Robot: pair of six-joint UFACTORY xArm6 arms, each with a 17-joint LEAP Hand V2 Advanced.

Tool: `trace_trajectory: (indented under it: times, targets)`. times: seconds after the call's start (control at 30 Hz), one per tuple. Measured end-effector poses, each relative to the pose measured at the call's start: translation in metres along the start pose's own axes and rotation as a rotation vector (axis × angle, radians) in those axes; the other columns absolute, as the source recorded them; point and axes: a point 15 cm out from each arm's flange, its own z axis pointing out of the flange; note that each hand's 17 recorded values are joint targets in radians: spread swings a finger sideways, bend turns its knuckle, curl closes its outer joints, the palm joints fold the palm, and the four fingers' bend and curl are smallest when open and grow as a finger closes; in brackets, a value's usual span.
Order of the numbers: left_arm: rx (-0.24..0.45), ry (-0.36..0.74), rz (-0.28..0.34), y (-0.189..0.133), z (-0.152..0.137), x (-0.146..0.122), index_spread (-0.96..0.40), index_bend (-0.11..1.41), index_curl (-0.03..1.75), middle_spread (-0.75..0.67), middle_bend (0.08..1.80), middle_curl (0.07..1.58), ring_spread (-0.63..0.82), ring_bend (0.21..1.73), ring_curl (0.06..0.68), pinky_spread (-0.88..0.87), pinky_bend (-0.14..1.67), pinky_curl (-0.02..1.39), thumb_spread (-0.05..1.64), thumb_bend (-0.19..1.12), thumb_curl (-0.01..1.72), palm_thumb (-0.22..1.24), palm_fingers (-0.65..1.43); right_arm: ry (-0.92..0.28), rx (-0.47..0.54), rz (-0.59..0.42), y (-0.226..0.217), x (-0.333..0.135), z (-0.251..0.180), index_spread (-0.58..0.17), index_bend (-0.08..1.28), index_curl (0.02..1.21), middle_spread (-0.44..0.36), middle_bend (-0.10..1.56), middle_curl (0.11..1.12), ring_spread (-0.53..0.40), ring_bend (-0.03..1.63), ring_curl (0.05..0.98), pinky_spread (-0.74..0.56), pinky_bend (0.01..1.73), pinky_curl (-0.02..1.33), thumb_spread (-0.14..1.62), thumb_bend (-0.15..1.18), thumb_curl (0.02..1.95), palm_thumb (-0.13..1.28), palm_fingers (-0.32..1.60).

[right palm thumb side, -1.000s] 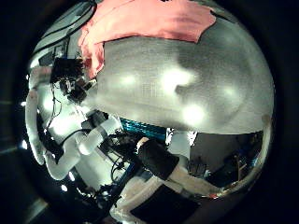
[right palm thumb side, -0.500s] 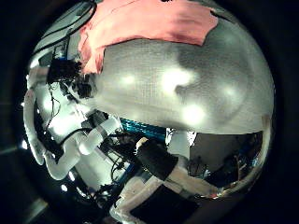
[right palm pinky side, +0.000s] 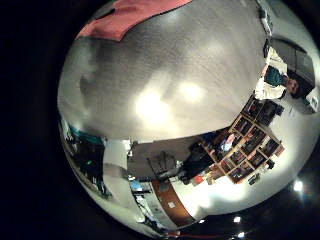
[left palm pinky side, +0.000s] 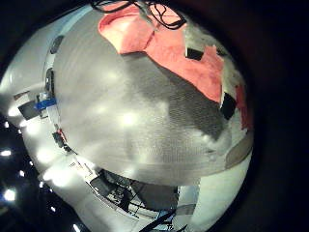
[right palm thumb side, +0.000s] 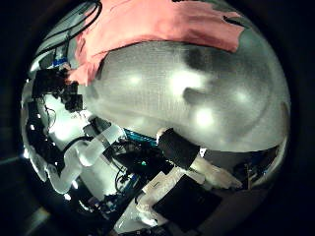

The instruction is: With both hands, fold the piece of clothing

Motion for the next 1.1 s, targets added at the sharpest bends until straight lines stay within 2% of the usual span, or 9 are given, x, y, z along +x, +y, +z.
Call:
trace_trajectory:
  times: [0.43,0.63,0.8,1.1]
  targets:
    - [0.031,-0.001,-0.01,0.01,-0.032,-0.006,-0.63,0.65,1.01,-0.48,1.07,0.89,-0.44,1.29,0.542,-0.66,0.59,0.62,1.41,0.0,0.35,0.64,0.96,0.004,-0.021,0.015,-0.014,0.001,0.003,-0.256,0.18,0.33,-0.073,0.36,0.47,-0.163,0.62,0.447,0.12,0.36,0.29,1.09,-0.02,0.33,0.48,0.29]
    - [0.054,0.007,-0.007,0.009,-0.05,-0.001,-0.64,0.64,1.04,-0.48,1.06,0.9,-0.44,1.29,0.544,-0.67,0.58,0.67,1.41,0.0,0.36,0.66,0.96,0.003,-0.037,0.026,-0.016,0.001,0.008,-0.256,0.17,0.32,-0.073,0.36,0.48,-0.189,0.66,0.467,0.06,0.39,0.29,1.09,-0.02,0.33,0.48,0.31]
    - [0.06,0.019,-0.006,0.016,-0.066,0.003,-0.65,0.63,1.06,-0.48,1.06,0.9,-0.44,1.29,0.545,-0.68,0.56,0.7,1.41,-0.01,0.36,0.66,0.96,0.008,-0.009,0.025,-0.026,0.002,0.009,-0.256,0.17,0.33,-0.073,0.36,0.48,-0.199,0.67,0.478,0.04,0.4,0.3,1.09,-0.02,0.33,0.48,0.3]
    - [0.064,0.013,-0.011,0.025,-0.076,0.001,-0.66,0.61,1.09,-0.48,1.05,0.91,-0.45,1.29,0.545,-0.7,0.53,0.77,1.41,-0.01,0.36,0.66,0.96,0.028,-0.01,0.036,-0.031,0.007,0.013,-0.252,0.18,0.34,-0.074,0.37,0.49,-0.207,0.67,0.491,0.03,0.4,0.3,1.08,-0.02,0.32,0.47,0.3]
